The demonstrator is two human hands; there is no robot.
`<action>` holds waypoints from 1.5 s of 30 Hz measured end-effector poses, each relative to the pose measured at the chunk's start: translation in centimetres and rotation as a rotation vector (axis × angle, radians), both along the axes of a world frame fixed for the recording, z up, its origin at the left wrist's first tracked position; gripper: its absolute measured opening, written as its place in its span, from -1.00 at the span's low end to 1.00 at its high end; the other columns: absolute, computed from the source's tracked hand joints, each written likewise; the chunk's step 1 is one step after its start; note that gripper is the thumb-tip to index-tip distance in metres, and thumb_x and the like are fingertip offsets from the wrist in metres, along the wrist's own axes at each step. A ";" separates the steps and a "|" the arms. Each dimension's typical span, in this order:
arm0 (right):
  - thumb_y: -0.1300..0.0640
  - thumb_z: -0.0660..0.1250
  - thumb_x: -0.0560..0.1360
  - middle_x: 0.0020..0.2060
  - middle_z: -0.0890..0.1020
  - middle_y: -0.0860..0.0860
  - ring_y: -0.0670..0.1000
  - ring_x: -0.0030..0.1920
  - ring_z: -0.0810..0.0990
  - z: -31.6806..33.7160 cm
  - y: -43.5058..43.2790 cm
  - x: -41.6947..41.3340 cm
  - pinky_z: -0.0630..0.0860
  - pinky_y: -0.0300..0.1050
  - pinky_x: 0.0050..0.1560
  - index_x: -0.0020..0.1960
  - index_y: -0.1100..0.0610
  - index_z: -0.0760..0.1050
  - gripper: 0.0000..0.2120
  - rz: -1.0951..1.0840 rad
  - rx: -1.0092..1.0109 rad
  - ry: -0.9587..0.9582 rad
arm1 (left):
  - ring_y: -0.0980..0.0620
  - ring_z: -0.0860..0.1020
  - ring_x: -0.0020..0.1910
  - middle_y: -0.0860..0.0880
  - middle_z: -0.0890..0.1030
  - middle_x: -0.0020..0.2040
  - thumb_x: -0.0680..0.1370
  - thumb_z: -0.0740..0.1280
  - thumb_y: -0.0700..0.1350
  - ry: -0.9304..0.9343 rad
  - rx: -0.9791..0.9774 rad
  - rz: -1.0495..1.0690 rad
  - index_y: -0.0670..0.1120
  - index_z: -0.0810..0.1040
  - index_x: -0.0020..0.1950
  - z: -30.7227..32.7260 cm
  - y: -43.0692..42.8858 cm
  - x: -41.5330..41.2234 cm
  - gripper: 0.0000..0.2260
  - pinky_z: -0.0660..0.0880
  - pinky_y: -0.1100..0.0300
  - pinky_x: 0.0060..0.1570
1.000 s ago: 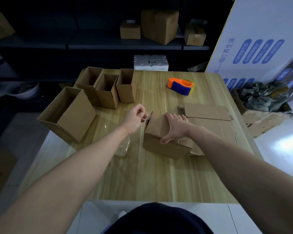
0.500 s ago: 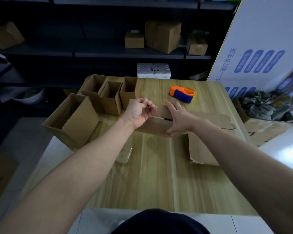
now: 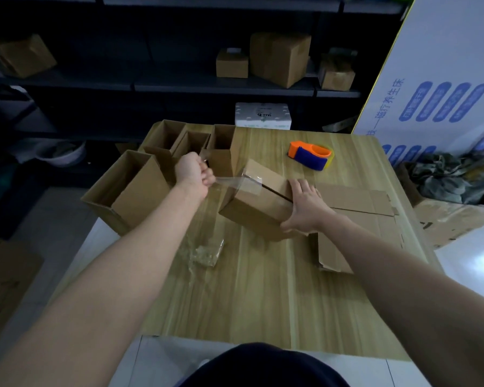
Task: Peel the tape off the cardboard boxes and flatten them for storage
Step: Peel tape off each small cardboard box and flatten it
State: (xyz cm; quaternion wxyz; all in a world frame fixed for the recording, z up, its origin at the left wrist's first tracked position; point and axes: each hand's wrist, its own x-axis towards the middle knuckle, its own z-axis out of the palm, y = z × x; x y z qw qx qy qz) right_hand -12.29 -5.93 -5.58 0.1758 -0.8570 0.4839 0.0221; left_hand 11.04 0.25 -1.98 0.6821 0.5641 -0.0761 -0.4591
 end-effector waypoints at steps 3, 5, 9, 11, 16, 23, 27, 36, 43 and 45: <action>-0.08 0.55 0.21 0.43 0.19 0.09 0.15 0.45 0.16 0.0 0.0 0.5 0.09 0.10 0.50 0.54 0.10 -0.08 0.13 0.033 -0.012 0.015 | 0.15 0.19 -0.57 0.04 0.25 -0.43 0.56 0.11 -0.21 -0.060 0.120 0.184 -0.12 0.46 -0.05 -0.3 0.2 1.7 -0.86 0.16 0.32 -0.58; -0.08 0.55 0.21 0.42 0.19 0.09 0.15 0.44 0.16 -0.3 0.0 0.7 0.08 0.12 0.50 0.54 0.10 -0.08 0.13 0.028 -0.004 0.040 | 0.14 0.22 -0.54 0.03 0.28 -0.40 0.57 0.12 -0.17 -0.210 0.197 0.157 -0.12 0.47 0.00 -0.6 0.5 2.4 -0.85 0.20 0.31 -0.56; -0.08 0.56 0.20 0.43 0.18 0.09 0.16 0.46 0.14 -0.7 0.3 1.0 0.05 0.19 0.49 0.53 0.12 -0.08 0.14 -0.020 -0.013 0.074 | 0.06 0.45 -0.26 0.01 0.47 -0.21 0.50 0.19 0.30 -0.837 0.373 -0.364 -0.06 0.46 -0.06 -1.8 1.3 0.6 -0.58 0.42 0.14 -0.18; -0.09 0.57 0.20 0.42 0.19 0.09 0.15 0.44 0.16 -0.7 0.4 1.5 0.07 0.22 0.48 0.53 0.13 -0.05 0.13 -0.008 -0.039 0.068 | 0.03 0.51 -0.12 0.00 0.52 -0.05 0.39 0.25 0.41 -1.127 0.483 -0.577 -0.07 0.45 0.08 -2.4 1.4 -0.9 -0.41 0.48 0.07 -0.09; -0.08 0.56 0.20 0.43 0.18 0.09 0.17 0.45 0.15 -1.2 1.2 2.5 0.02 0.26 0.48 0.52 0.13 -0.05 0.12 0.021 -0.033 0.072 | -0.08 0.52 0.09 -0.12 0.52 0.19 0.45 0.35 0.24 -1.420 0.501 -0.628 -0.15 0.42 0.26 -3.9 1.0 -2.7 -0.43 0.46 0.09 -0.06; -0.22 0.50 0.26 0.51 0.04 0.10 0.20 0.51 0.02 -0.8 1.9 5.4 -0.13 0.31 0.47 0.54 0.05 -0.33 0.24 0.049 -0.087 0.083 | -0.02 0.46 -0.28 0.01 0.46 -0.31 0.52 0.37 -0.07 -1.374 0.273 -0.637 -0.09 0.35 -0.27 -3.3 1.1 -4.1 -0.74 0.37 0.11 -0.32; -0.13 0.53 0.26 0.50 0.08 0.12 0.19 0.50 0.05 0.8 0.8 6.1 -0.06 0.30 0.47 0.55 0.10 -0.30 0.22 0.001 -0.119 -0.020 | -0.14 0.60 -0.14 -0.19 0.61 -0.18 0.55 0.34 -0.15 -1.065 0.107 -0.542 -0.22 0.48 -0.24 -2.1 0.8 -3.4 -0.79 0.58 -0.01 -0.12; 0.01 0.60 0.21 0.47 0.06 0.05 0.15 0.45 0.14 1.9 -1.4 3.4 0.29 0.18 0.41 0.55 0.05 -0.23 0.23 -0.041 0.019 -0.334 | 0.02 0.62 -0.07 -0.07 0.63 -0.04 0.55 0.33 -0.12 -0.519 0.210 -0.091 -0.13 0.56 -0.05 -2.0 0.6 1.4 -0.91 0.58 0.13 0.00; 0.08 0.60 0.22 0.45 0.11 0.05 0.13 0.42 0.23 1.9 -2.2 2.1 0.34 0.12 0.38 0.55 0.05 -0.15 0.18 -0.107 0.092 -0.450 | 0.09 0.58 -0.17 -0.05 0.57 -0.09 0.51 0.38 -0.19 -0.142 0.345 0.189 -0.13 0.55 -0.03 -3.3 0.6 4.3 -0.94 0.54 0.31 -0.27; 0.06 0.60 0.22 0.46 0.11 0.04 0.12 0.44 0.19 2.0 -3.1 0.7 0.28 0.09 0.42 0.55 0.08 -0.15 0.18 -0.280 0.077 -0.528 | 0.09 0.58 -0.17 -0.03 0.58 -0.08 0.53 0.35 -0.23 -0.108 0.361 0.292 -0.14 0.53 -0.05 -4.2 1.8 5.7 -0.97 0.54 0.31 -0.20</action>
